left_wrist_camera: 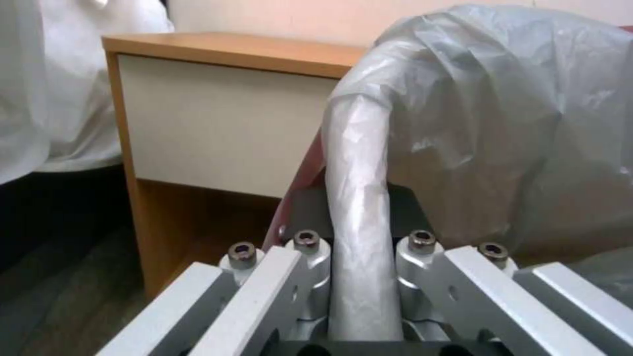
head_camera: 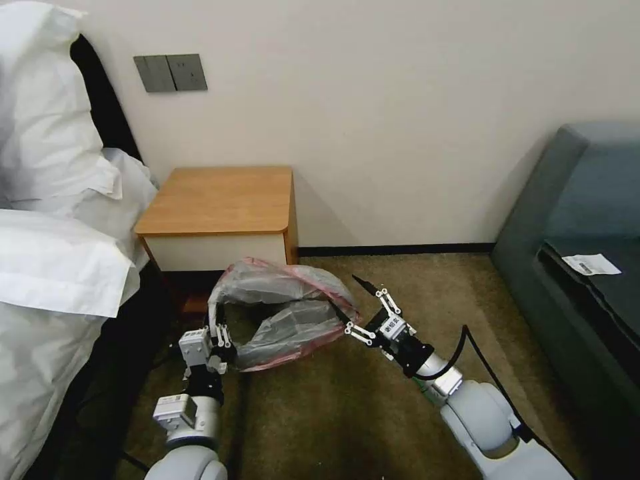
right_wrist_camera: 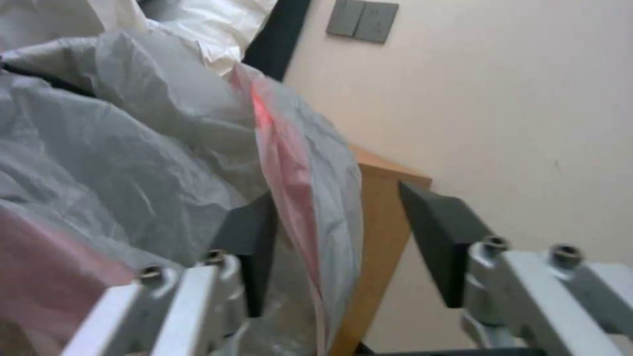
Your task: Pick up the garbage bag from the table and place it over the trash can.
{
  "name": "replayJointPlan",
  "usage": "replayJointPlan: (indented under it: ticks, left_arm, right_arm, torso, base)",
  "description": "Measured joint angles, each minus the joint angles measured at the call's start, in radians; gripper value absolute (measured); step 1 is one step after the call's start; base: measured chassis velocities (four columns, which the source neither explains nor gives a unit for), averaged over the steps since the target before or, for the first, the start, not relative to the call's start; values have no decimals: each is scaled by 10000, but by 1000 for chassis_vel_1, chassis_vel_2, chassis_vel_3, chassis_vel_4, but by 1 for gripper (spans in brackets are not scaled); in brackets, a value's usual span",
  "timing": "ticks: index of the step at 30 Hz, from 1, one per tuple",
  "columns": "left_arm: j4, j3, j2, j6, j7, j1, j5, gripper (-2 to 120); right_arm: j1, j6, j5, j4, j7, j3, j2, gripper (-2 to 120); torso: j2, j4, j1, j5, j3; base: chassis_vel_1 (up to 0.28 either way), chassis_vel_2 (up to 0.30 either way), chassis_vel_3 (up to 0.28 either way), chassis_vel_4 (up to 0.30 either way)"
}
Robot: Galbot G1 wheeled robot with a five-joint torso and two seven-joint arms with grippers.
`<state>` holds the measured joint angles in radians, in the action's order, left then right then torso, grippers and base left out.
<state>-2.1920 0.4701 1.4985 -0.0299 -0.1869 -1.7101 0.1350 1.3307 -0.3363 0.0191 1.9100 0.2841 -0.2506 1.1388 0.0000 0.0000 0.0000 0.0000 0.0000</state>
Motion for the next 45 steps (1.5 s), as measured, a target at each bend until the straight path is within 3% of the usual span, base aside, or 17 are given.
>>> replayJointPlan:
  ticks: [3,16,21,23,26,45]
  left_arm:
    - [-22,-13,9,-73,9,-106,-104,8]
    - [96,-30,40,-198,91,-197,-303,8]
    - [96,-34,37,-221,122,-221,-336,8]
    - [45,-42,38,-228,126,-226,-338,8]
    - [-16,-43,31,-245,126,-254,-338,8]
    - [-547,-97,-80,-568,425,-682,-435,8]
  right_arm:
    - [-89,70,-30,-81,0,80,17,33]
    - [-289,221,-84,34,9,217,7,30]
    - [-241,216,-126,44,19,111,-63,15]
    - [-201,203,-152,34,20,80,-67,3]
    - [-184,191,-174,0,20,77,-59,0]
    - [-627,297,-735,-201,-4,-283,-469,0]
  torso:
    - [0,0,0,0,0]
    - [0,0,0,0,0]
    - [0,0,0,0,0]
    - [0,0,0,0,0]
    - [0,0,0,0,0]
    - [0,0,0,0,0]
  base:
    - [0,0,0,0]
    - [0,0,0,0]
    - [0,0,0,0]
    - [0,0,0,0]
    - [0,0,0,0]
    - [0,0,0,0]
